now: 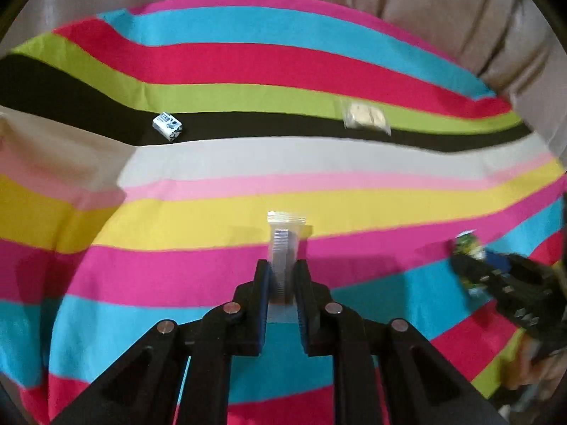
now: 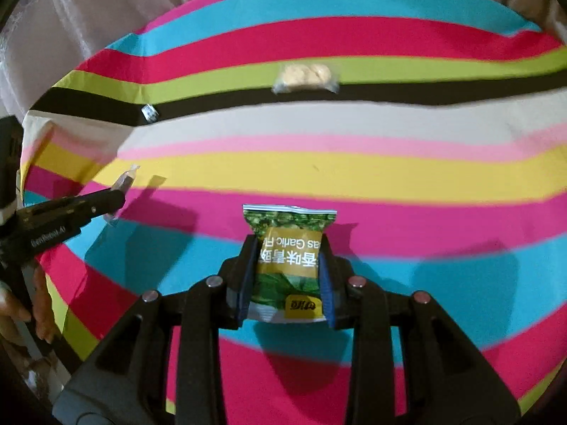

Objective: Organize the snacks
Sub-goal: 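Lift both held snacks off the table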

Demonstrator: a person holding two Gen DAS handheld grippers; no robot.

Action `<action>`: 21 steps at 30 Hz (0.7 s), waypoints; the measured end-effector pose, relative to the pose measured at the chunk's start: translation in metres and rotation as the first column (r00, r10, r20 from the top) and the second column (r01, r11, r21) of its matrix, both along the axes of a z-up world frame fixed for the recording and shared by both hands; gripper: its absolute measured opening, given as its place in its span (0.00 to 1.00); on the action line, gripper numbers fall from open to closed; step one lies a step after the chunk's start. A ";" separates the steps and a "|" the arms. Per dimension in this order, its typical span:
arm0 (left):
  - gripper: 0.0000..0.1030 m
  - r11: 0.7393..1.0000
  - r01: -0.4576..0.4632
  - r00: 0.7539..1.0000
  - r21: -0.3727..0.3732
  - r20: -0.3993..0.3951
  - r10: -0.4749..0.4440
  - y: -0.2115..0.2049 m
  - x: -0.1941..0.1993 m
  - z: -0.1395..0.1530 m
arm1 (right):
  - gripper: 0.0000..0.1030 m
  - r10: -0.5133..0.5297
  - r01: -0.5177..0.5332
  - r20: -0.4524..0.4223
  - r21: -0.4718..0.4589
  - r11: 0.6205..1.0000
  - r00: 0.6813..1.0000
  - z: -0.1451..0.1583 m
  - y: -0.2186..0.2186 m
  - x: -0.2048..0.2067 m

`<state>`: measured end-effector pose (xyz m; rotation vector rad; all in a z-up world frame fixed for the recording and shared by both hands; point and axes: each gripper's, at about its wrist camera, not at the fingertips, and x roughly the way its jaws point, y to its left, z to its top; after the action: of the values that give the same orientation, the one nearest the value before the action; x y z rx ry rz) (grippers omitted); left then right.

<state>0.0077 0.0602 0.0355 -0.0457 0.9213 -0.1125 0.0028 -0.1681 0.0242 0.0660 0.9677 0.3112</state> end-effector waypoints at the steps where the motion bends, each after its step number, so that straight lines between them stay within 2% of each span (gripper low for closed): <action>1: 0.19 1.000 -0.003 1.000 0.024 0.001 0.003 -0.006 -0.002 -0.004 | 0.35 -0.005 0.005 -0.003 -0.003 1.000 1.000 0.000 -0.012 -0.008; 2: 0.20 0.998 -0.010 1.000 0.062 -0.004 0.010 -0.011 -0.001 -0.007 | 0.35 -0.010 0.010 0.000 -0.002 1.000 1.000 0.001 -0.016 -0.011; 3: 0.26 0.995 -0.014 1.000 0.102 -0.004 0.015 -0.013 0.005 -0.011 | 0.35 -0.013 0.013 0.000 0.003 1.000 1.000 0.000 -0.020 -0.013; 4: 0.37 0.987 -0.018 1.000 0.159 0.001 0.018 -0.019 0.005 -0.014 | 0.35 -0.015 0.015 -0.001 0.001 1.000 1.000 0.000 -0.020 -0.014; 5: 0.45 0.980 -0.029 1.000 0.198 0.017 0.027 -0.025 0.001 -0.013 | 0.36 -0.016 0.016 0.010 -0.003 1.000 1.000 0.000 -0.022 -0.018; 6: 0.67 0.972 -0.039 0.999 0.230 0.028 0.034 -0.023 0.002 -0.013 | 0.36 -0.016 0.016 0.019 -0.013 1.000 1.000 0.000 -0.022 -0.020; 7: 0.80 0.971 -0.035 0.999 0.237 0.031 0.029 -0.023 0.004 -0.015 | 0.36 -0.019 0.020 0.023 -0.019 1.000 1.000 0.000 -0.021 -0.021; 9: 0.82 0.978 -0.034 0.999 0.208 0.045 0.025 -0.018 0.006 -0.018 | 0.36 -0.027 0.028 0.046 -0.021 0.999 0.999 -0.001 -0.020 -0.024; 11: 0.79 0.993 -0.062 0.998 0.098 0.013 0.061 -0.002 0.012 -0.021 | 0.36 -0.029 0.030 0.056 -0.026 0.999 0.998 -0.001 -0.020 -0.026; 12: 0.63 0.992 -0.093 0.996 0.081 0.013 0.092 0.004 0.012 -0.019 | 0.36 -0.031 0.032 0.055 -0.021 0.999 0.998 -0.001 -0.021 -0.026; 13: 0.38 0.992 -0.093 0.996 0.084 0.022 0.092 0.003 0.009 -0.016 | 0.36 -0.031 0.032 0.054 -0.015 0.999 0.998 -0.001 -0.022 -0.026; 14: 0.23 0.992 -0.095 0.995 0.081 0.017 0.094 -0.003 0.001 -0.014 | 0.36 -0.032 0.033 0.052 -0.002 0.999 0.998 -0.001 -0.024 -0.026; 15: 0.14 0.991 -0.098 0.995 0.091 0.006 0.098 -0.007 0.001 -0.013 | 0.36 -0.034 0.033 0.049 0.015 0.999 0.998 -0.001 -0.027 -0.026; 18: 0.13 0.990 -0.102 0.995 0.097 0.024 0.100 -0.022 -0.014 -0.008 | 0.36 -0.034 0.033 0.047 0.027 0.999 0.998 -0.001 -0.030 -0.026; 21: 0.13 0.987 -0.130 0.991 0.091 0.053 0.125 -0.036 -0.033 0.000 | 0.36 -0.031 0.032 0.055 -0.011 0.999 0.998 0.000 -0.024 -0.027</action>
<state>-0.0254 0.0244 0.0353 -0.0143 0.8736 0.0488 -0.0244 -0.1922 0.0239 0.0612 0.9136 0.2770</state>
